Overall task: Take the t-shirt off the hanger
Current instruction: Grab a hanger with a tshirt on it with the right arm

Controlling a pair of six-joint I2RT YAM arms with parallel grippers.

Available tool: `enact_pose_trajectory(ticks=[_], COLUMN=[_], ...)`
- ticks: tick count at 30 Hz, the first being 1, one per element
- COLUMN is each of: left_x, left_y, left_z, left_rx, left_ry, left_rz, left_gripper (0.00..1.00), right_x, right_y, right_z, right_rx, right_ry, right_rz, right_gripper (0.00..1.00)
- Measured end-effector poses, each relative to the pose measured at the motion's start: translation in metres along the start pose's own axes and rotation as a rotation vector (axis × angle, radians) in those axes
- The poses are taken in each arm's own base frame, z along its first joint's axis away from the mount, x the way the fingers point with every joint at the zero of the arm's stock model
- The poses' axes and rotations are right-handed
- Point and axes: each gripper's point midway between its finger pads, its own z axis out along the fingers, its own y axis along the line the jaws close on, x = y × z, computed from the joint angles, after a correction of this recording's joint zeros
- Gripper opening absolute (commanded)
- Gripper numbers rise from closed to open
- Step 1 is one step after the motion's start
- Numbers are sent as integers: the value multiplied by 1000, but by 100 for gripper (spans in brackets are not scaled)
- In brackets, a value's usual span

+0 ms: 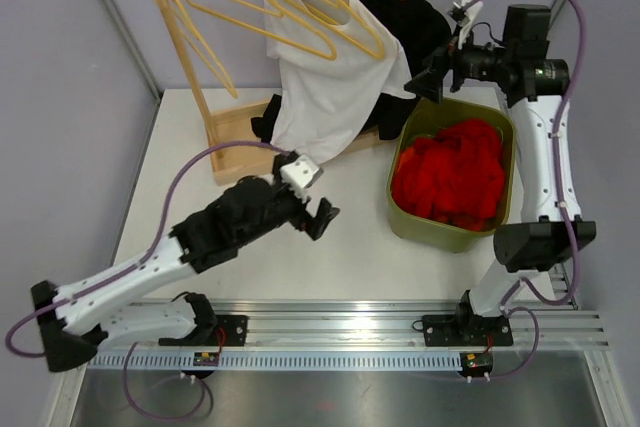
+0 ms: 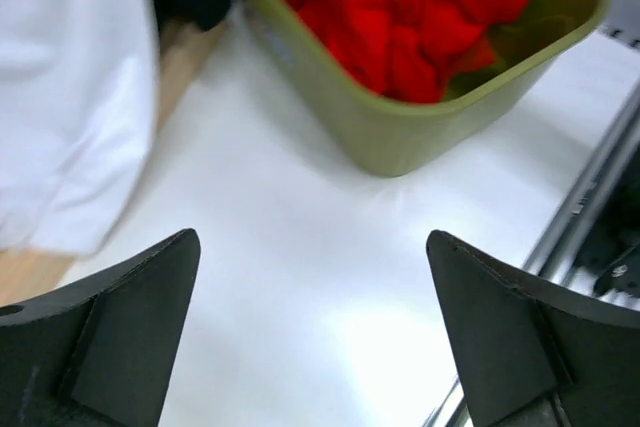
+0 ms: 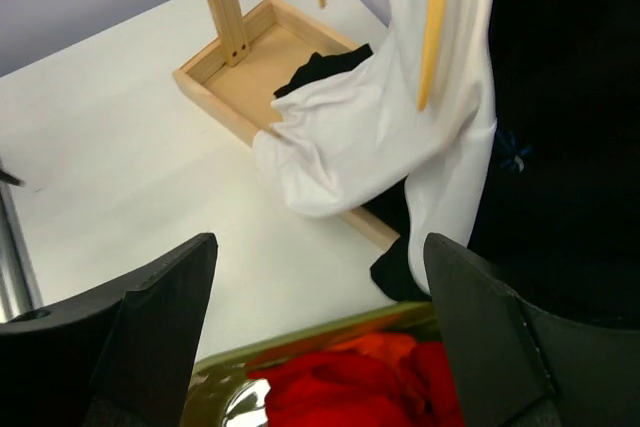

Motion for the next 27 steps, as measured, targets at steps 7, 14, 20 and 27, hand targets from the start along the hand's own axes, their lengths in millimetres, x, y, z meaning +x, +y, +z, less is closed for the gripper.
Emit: enact_pose_trajectory(ticks=[7, 14, 20, 27], left_x=[20, 59, 76, 84], left_y=[60, 94, 104, 106], left_z=[-93, -130, -136, -128], left_rx=[-261, -429, -490, -501], left_ry=[-97, -84, -38, 14], left_rz=[74, 101, 118, 137], left_gripper=[99, 99, 99, 99], right_x=[-17, -37, -43, -29], right_y=[-39, -45, -59, -81], right_z=[54, 81, 100, 112], right_rx=[31, 94, 160, 221], right_ry=[-3, -38, -61, -35], right_rz=[-21, -47, -52, -40], right_gripper=[84, 64, 53, 43])
